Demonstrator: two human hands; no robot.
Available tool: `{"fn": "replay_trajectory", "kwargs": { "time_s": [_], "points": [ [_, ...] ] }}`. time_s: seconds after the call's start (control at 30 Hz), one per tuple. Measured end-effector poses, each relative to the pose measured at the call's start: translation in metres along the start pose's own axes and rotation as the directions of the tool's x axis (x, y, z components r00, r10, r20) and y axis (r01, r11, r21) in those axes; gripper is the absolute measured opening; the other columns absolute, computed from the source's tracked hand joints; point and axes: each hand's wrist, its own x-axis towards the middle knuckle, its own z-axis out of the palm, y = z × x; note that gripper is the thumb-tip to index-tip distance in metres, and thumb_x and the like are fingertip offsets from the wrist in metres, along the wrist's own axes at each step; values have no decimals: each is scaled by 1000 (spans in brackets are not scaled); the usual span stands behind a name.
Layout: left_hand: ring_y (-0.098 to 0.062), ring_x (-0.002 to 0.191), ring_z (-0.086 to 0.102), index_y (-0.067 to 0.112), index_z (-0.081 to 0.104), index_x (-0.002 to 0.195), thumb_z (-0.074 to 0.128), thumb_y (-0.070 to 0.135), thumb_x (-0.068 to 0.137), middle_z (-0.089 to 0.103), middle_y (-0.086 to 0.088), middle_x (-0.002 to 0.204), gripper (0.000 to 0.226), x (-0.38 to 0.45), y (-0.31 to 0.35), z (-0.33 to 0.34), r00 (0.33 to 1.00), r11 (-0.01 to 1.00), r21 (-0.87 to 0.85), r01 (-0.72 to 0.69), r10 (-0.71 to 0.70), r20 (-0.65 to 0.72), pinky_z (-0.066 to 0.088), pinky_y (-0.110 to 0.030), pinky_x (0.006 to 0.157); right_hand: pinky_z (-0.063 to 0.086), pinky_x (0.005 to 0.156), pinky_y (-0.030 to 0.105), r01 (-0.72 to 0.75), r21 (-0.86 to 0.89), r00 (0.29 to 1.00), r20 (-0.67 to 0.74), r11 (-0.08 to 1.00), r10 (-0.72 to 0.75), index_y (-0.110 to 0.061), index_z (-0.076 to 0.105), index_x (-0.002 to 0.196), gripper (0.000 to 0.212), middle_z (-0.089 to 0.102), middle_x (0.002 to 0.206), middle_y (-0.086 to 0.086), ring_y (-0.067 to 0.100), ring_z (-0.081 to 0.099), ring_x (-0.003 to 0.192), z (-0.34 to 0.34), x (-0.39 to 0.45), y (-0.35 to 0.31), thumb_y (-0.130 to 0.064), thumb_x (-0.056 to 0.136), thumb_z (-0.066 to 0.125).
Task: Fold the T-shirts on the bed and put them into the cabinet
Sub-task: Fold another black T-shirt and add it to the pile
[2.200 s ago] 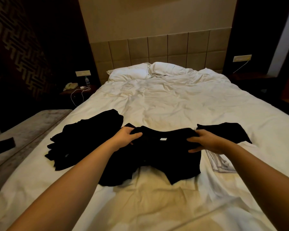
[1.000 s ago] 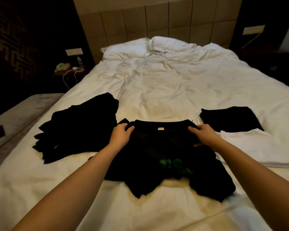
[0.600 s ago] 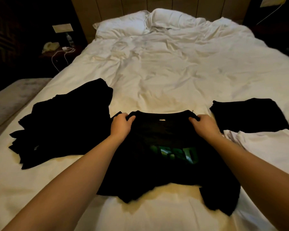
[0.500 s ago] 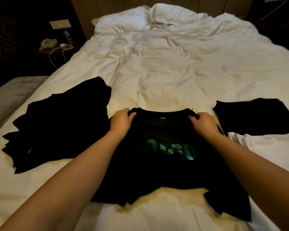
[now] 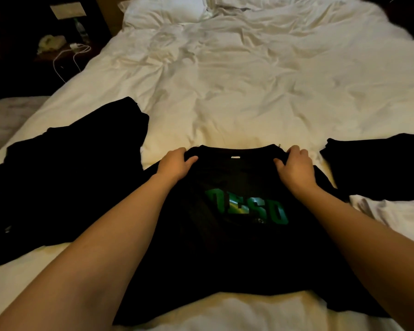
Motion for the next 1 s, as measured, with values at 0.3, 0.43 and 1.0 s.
{"fn": "replay_trajectory", "kwargs": {
  "time_s": [0.3, 0.43, 1.0],
  "points": [
    [-30, 136, 42, 13, 36, 150, 58, 52, 95, 41, -12, 149, 71, -80, 15, -19, 998, 973, -220, 67, -63, 26, 41, -40, 109, 26, 116, 39, 50, 289, 999, -28, 956, -43, -6, 45, 140, 52, 30, 150, 15, 30, 26, 142, -12, -88, -20, -26, 96, 63],
    [-26, 142, 33, 16, 35, 152, 57, 52, 96, 35, -7, 153, 70, -161, 6, -15, 999, 977, -209, 38, -31, 35, 34, -39, 115, 27, 115, 35, 115, 296, 992, 19, 948, -126, -11, 52, 134, 43, 37, 145, 9, 25, 28, 141, -11, -158, -25, -28, 96, 63],
    [-9, 82, 66, 20, 71, 90, 74, 26, 89, 68, 9, 82, 7, -281, -21, 0, 971, 788, -596, 156, -232, -54, 54, -25, 77, 52, 69, 30, 24, 238, 935, 337, 971, -106, -11, 57, 133, 52, 69, 105, 6, 20, 67, 90, 15, -246, -92, -46, 94, 61]
  ]
}}
